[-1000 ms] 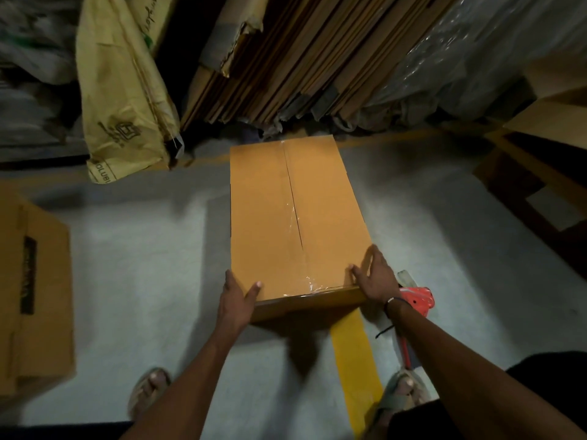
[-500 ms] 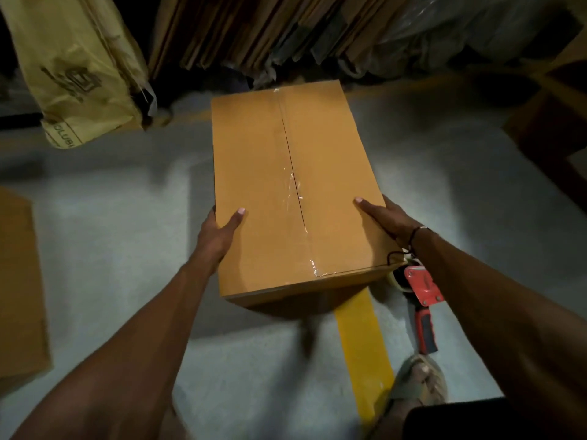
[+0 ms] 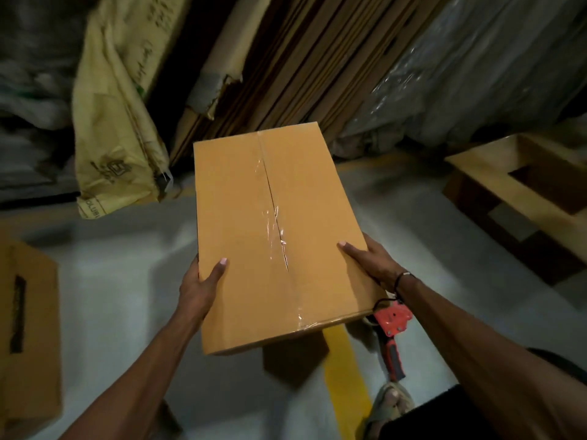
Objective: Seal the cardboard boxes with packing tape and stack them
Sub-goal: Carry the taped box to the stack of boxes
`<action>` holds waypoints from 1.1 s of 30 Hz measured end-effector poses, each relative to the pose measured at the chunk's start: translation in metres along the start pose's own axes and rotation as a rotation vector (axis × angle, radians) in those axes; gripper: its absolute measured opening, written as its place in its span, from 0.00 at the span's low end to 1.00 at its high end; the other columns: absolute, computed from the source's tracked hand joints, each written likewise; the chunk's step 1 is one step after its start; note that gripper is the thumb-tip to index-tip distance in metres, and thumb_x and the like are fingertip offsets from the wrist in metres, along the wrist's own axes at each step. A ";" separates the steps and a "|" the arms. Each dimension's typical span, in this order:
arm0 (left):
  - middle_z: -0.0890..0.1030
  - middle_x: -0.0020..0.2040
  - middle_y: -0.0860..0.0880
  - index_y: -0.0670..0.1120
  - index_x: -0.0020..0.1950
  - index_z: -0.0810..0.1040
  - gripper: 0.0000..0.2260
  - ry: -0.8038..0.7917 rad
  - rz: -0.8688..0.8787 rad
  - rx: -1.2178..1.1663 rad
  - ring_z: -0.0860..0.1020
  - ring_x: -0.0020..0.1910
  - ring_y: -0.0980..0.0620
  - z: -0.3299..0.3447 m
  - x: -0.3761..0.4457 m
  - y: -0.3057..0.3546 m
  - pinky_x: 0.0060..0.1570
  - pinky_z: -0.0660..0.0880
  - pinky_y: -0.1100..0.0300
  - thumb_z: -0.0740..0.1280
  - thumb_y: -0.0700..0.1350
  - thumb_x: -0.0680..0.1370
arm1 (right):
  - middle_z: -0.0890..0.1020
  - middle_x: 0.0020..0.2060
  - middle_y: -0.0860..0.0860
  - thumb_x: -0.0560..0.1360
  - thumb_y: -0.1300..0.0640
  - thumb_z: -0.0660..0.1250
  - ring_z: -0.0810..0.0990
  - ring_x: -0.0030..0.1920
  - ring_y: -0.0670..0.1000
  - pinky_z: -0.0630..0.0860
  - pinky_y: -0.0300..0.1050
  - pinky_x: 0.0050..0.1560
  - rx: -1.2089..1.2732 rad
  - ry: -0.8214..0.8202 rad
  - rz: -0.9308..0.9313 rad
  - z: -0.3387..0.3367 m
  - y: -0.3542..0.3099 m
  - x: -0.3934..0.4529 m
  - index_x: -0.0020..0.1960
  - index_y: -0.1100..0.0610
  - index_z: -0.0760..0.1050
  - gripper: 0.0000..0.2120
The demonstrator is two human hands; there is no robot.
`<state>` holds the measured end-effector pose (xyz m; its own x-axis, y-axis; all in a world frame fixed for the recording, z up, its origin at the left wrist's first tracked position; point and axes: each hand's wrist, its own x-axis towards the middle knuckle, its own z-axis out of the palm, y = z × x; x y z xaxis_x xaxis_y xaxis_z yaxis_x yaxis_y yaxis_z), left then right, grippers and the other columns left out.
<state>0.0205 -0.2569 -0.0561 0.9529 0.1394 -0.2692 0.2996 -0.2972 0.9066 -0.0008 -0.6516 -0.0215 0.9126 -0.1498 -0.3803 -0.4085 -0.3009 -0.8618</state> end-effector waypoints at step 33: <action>0.79 0.67 0.46 0.46 0.76 0.67 0.39 -0.526 0.615 -0.053 0.79 0.63 0.47 0.208 -0.251 0.409 0.64 0.77 0.44 0.74 0.67 0.74 | 0.84 0.57 0.52 0.73 0.37 0.73 0.85 0.54 0.53 0.83 0.50 0.51 0.169 0.861 -0.202 -0.344 -0.085 -0.438 0.68 0.53 0.75 0.30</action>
<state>-0.0870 -0.6096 0.3148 0.8476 -0.5005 0.1765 -0.2748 -0.1295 0.9527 -0.3707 -0.8839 0.3340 0.6119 -0.7834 0.1084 -0.1718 -0.2655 -0.9487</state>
